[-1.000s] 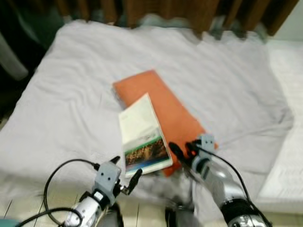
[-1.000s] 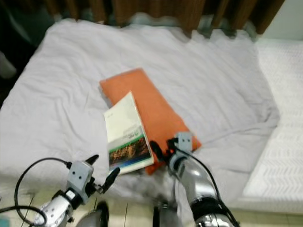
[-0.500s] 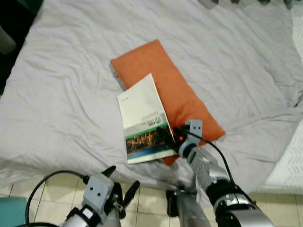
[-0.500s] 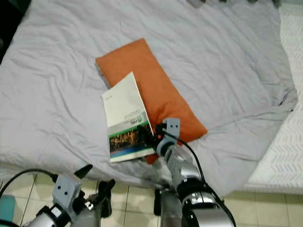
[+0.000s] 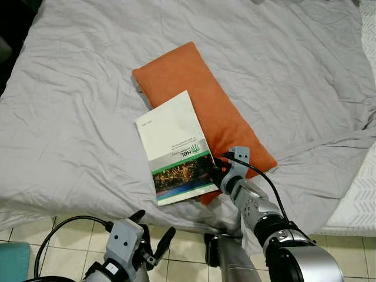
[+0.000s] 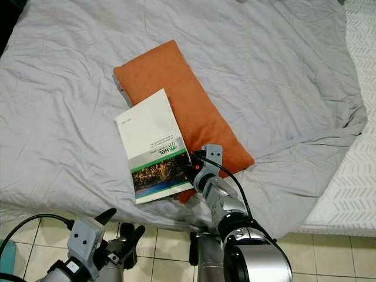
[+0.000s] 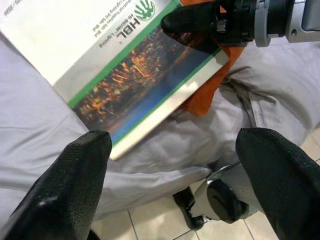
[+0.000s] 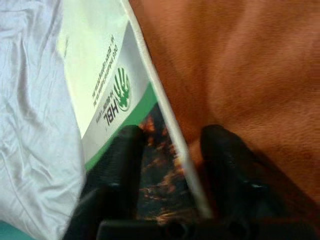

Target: Clean up the room

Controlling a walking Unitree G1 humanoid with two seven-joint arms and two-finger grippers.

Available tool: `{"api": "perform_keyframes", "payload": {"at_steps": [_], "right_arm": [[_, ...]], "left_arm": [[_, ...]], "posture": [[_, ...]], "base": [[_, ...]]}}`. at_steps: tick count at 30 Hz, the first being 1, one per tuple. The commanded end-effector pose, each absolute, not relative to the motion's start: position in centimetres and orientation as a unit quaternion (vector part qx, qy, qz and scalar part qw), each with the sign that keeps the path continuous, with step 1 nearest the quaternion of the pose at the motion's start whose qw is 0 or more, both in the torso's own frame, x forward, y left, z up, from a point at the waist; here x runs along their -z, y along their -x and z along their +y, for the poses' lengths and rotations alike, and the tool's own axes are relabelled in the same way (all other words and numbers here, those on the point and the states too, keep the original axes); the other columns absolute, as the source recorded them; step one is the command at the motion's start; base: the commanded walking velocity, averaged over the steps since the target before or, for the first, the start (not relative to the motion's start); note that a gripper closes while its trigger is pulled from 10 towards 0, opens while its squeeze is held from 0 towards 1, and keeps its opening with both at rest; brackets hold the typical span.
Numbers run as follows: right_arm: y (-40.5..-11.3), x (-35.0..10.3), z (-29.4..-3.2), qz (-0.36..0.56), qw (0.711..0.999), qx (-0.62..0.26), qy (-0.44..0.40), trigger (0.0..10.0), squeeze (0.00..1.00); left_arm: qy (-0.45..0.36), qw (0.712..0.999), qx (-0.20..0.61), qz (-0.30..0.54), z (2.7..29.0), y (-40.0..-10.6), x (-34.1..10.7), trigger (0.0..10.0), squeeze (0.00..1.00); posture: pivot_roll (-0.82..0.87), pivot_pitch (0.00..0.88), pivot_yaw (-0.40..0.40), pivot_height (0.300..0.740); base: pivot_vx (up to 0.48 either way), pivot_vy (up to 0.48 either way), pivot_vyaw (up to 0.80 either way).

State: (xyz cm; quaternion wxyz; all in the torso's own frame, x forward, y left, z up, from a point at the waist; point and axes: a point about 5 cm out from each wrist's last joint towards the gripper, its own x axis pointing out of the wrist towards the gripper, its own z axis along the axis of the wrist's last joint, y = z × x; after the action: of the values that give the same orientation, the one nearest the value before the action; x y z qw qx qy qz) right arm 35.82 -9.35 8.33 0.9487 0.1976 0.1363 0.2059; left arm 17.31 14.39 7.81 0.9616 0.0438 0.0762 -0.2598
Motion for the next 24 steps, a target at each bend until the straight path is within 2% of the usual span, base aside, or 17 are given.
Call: {"api": "perform_keyframes", "payload": {"at_steps": [1, 8, 13, 16, 18, 19, 22, 24], "right_arm": [[-35.2, -7.0, -9.1, 0.172, 0.94, -0.196, -0.222, 0.0, 0.0], [-35.6, -7.6, -9.5, 0.159, 0.942, -0.195, -0.22, 0.0, 0.0], [-36.7, -9.5, -10.8, 0.115, 0.953, -0.181, -0.213, 0.0, 0.0], [-36.9, -9.8, -11.0, 0.111, 0.955, -0.176, -0.213, 0.0, 0.0], [-37.6, -11.6, -11.9, 0.071, 0.96, -0.172, -0.207, 0.0, 0.0], [-37.9, -12.4, -12.3, 0.056, 0.962, -0.17, -0.207, 0.0, 0.0], [-38.3, -13.7, -13.0, 0.033, 0.965, -0.175, -0.193, 0.0, 0.0], [-38.3, -14.3, -13.4, 0.011, 0.973, -0.176, -0.147, 0.0, 0.0]], "left_arm": [[-0.041, 0.962, 0.255, 0.092, 14.6, -16.9, -7.4, 10.0, 0.0], [-0.039, 0.96, 0.261, 0.089, 13.8, -17.3, -7.2, 10.0, 0.0], [-0.04, 0.963, 0.256, 0.077, 13.7, -18.7, -7.0, 10.0, 0.0], [-0.04, 0.963, 0.255, 0.075, 13.6, -19.1, -6.9, 10.0, 0.0], [-0.039, 0.965, 0.252, 0.064, 13.3, -20.2, -6.7, 10.0, 0.0], [-0.038, 0.965, 0.251, 0.06, 13.2, -20.5, -6.8, 10.0, 0.0], [-0.035, 0.966, 0.249, 0.054, 12.9, -21.4, -6.6, 10.0, 0.0], [-0.033, 0.967, 0.245, 0.053, 12.7, -22.0, -6.4, 10.0, 0.0]], "posture": [[0.09, 0.577, -0.032, 0.74], [0.08, 0.56, -0.037, 0.74], [0.06, 0.476, -0.056, 0.74], [0.06, 0.465, -0.057, 0.74], [0.05, 0.368, -0.065, 0.74], [0.05, 0.368, -0.065, 0.74], [0.04, 0.288, -0.065, 0.74], [0.04, 0.244, -0.062, 0.74]], "base": [[0.0, 0.0, 0.0], [0.0, 0.0, 0.0], [0.0, 0.0, 0.0], [0.0, 0.0, 0.0], [0.0, 0.0, 0.0], [0.0, 0.0, 0.0], [0.0, 0.0, 0.0], [0.0, 0.0, 0.0]]}}
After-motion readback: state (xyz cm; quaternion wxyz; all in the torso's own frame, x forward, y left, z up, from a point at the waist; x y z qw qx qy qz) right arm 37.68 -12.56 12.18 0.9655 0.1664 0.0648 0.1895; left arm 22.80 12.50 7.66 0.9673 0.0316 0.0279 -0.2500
